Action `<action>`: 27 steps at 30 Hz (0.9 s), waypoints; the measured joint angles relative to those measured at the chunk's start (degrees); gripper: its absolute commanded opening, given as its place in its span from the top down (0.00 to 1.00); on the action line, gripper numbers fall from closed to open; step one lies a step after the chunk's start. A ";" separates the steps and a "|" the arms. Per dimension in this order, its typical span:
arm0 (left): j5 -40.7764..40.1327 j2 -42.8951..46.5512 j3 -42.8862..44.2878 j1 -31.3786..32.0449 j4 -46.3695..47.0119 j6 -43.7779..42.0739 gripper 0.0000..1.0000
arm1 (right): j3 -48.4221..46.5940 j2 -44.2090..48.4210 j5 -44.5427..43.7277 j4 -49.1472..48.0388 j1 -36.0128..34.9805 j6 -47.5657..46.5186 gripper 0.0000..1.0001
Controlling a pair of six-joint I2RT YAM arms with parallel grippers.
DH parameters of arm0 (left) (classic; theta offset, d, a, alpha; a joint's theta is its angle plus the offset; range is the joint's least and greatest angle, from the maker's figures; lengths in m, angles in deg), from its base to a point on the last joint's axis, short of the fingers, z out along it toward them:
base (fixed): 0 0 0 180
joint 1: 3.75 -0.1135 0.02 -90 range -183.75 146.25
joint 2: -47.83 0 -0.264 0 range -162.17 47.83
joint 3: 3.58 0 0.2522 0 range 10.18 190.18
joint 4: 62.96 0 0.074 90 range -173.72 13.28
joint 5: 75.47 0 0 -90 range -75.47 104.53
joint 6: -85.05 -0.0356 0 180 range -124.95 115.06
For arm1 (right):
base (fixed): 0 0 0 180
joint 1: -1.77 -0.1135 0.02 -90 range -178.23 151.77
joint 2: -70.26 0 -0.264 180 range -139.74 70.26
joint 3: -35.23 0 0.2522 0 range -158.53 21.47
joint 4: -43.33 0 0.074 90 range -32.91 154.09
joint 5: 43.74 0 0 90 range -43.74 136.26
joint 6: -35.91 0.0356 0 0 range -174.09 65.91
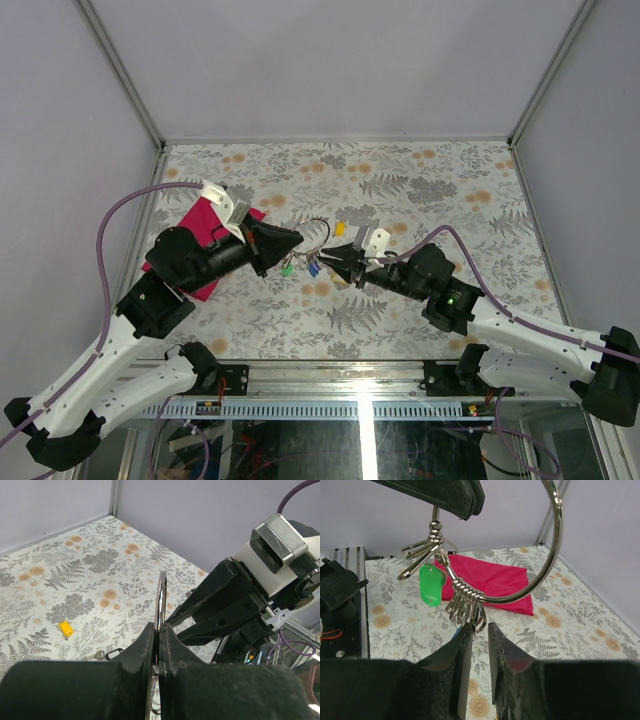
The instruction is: Put the keys on the keyring
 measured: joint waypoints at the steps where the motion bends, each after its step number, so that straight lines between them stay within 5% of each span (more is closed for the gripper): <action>1: 0.04 -0.02 0.00 0.00 0.02 0.02 1.00 | 0.00 0.00 -0.11 0.00 0.00 0.00 0.75; 27: 0.26 -0.70 0.00 0.00 0.09 0.44 1.00 | 0.00 -0.55 -3.89 -4.33 -0.02 1.01 0.65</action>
